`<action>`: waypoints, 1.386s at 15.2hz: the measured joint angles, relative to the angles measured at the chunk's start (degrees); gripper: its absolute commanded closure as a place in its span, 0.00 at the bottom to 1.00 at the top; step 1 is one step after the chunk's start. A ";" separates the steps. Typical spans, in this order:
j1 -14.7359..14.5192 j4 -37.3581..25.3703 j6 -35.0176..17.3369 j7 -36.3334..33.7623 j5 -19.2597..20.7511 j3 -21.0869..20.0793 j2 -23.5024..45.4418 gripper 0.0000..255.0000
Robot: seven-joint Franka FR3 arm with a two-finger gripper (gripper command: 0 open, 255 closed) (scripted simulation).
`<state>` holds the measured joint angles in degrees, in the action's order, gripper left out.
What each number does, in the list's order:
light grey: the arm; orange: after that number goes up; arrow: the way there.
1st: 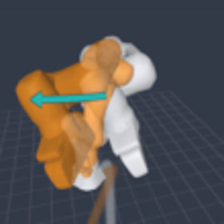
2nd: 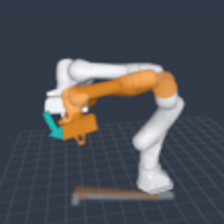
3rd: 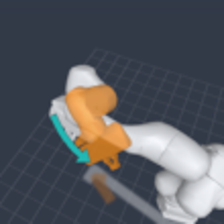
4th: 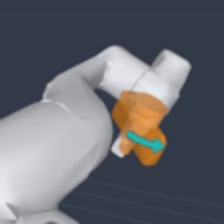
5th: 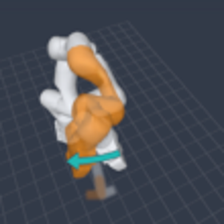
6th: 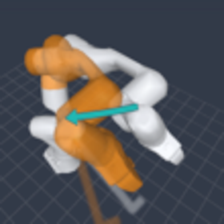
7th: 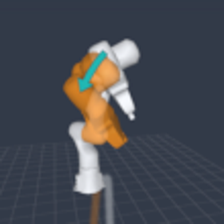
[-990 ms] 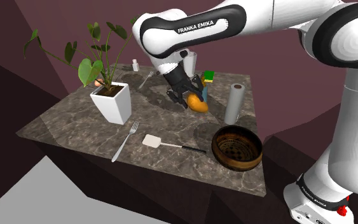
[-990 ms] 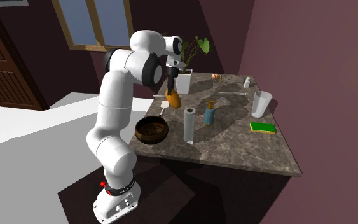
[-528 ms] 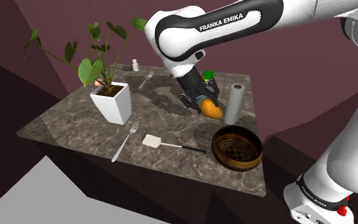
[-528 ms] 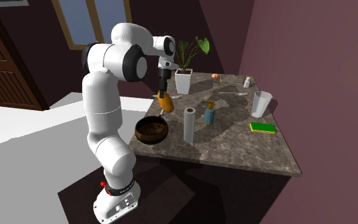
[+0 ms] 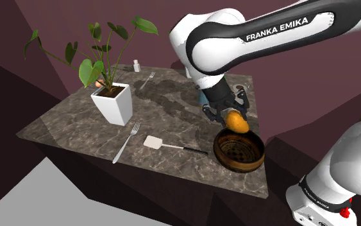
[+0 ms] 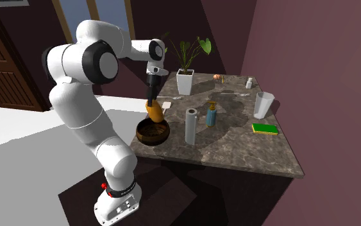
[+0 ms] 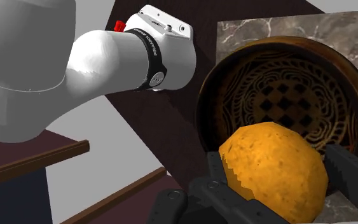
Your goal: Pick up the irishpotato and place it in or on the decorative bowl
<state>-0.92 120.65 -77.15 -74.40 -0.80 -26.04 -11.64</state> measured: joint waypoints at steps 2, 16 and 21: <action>-0.76 3.47 0.43 0.29 -1.74 -0.02 -4.24 1.00; -1.53 14.70 -9.63 -0.25 -3.23 -0.92 -5.46 1.00; -1.47 15.51 -11.02 -0.37 -3.10 -1.04 -4.87 1.00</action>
<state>-2.38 136.16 -88.17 -74.78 -3.91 -27.08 -16.51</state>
